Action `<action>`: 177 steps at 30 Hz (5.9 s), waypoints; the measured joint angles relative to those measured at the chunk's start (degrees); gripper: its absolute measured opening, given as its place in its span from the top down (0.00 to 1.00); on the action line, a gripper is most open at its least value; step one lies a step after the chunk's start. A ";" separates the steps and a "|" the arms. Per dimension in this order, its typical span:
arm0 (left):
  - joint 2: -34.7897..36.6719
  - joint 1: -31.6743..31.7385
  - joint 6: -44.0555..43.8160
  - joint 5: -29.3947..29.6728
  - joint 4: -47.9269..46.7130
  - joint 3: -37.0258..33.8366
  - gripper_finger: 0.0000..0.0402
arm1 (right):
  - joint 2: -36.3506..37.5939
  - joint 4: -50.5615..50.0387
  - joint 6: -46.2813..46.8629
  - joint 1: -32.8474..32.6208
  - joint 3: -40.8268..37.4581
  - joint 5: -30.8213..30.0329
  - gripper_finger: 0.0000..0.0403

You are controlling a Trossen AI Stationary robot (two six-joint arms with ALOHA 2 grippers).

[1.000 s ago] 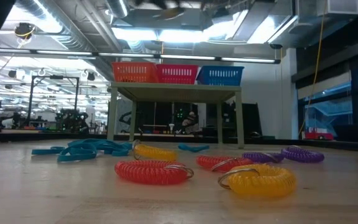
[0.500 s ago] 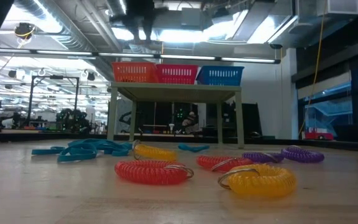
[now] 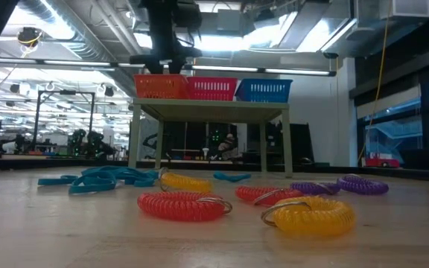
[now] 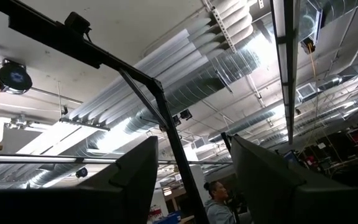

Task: Pick & Place Office Desk Supplies
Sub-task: Put the yellow box of crayon into the orange bin on the shelf, then put the violet spring keychain into the red bin on the shelf

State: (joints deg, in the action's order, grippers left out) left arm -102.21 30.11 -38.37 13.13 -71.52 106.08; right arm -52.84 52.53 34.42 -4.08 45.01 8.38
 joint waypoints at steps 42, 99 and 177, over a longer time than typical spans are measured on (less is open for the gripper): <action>20.17 -39.09 7.23 10.65 42.57 0.10 0.41 | -0.26 -2.04 1.08 -2.85 0.00 1.05 0.49; -16.36 -77.19 -54.16 30.10 41.64 -9.80 0.42 | -18.10 -66.30 20.86 -25.53 -0.02 -21.90 0.49; 23.35 -77.74 -42.04 34.75 83.10 -71.32 0.55 | -39.50 -82.60 44.16 -14.71 0.03 -14.42 0.49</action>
State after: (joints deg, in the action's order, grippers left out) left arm -78.87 -47.64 -80.41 47.88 11.59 34.76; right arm -92.34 -30.06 78.58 -18.79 45.05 -6.04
